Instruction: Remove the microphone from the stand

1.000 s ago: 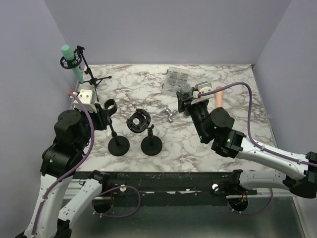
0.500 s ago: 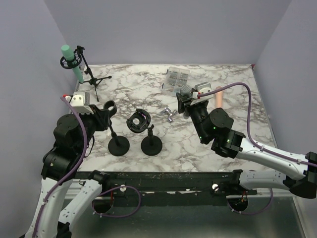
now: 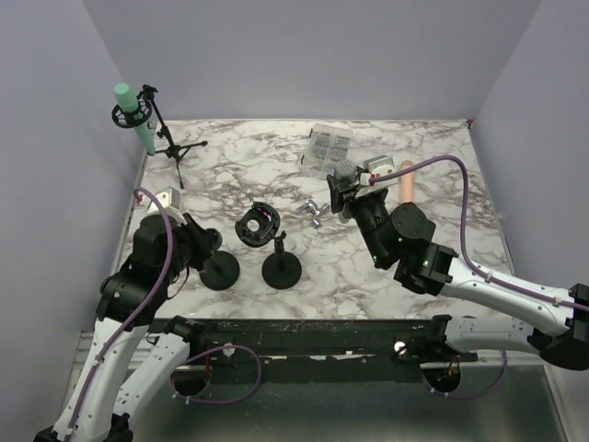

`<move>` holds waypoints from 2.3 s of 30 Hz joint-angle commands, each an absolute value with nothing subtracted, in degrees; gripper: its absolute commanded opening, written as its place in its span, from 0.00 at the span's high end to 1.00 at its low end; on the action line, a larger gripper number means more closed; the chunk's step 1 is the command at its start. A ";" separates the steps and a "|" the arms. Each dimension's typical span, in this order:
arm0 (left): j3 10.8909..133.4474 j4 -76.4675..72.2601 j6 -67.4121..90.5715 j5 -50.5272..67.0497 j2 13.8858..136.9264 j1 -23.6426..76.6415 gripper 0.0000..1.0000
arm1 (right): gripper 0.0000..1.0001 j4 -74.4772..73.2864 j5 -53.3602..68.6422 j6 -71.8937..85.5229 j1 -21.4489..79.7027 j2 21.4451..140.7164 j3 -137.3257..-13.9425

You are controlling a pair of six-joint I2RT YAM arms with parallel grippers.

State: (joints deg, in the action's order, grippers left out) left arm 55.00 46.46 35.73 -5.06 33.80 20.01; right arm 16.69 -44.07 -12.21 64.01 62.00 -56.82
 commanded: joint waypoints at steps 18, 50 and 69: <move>60.51 52.65 38.70 -5.68 39.12 20.21 0.36 | 0.99 16.13 -45.08 -10.10 63.61 63.77 -55.96; 52.64 20.48 11.86 -2.92 26.71 20.69 0.02 | 0.99 -20.90 -41.16 15.58 33.56 87.86 -65.56; 42.60 15.61 10.28 -8.32 14.60 21.13 0.02 | 0.99 -20.05 -31.59 11.86 20.12 99.25 -79.56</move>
State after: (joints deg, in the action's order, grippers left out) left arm 42.61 17.19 10.52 -8.60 15.07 20.78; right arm -19.53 -35.83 13.10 19.79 102.43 -75.35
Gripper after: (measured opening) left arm 0.978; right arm 0.563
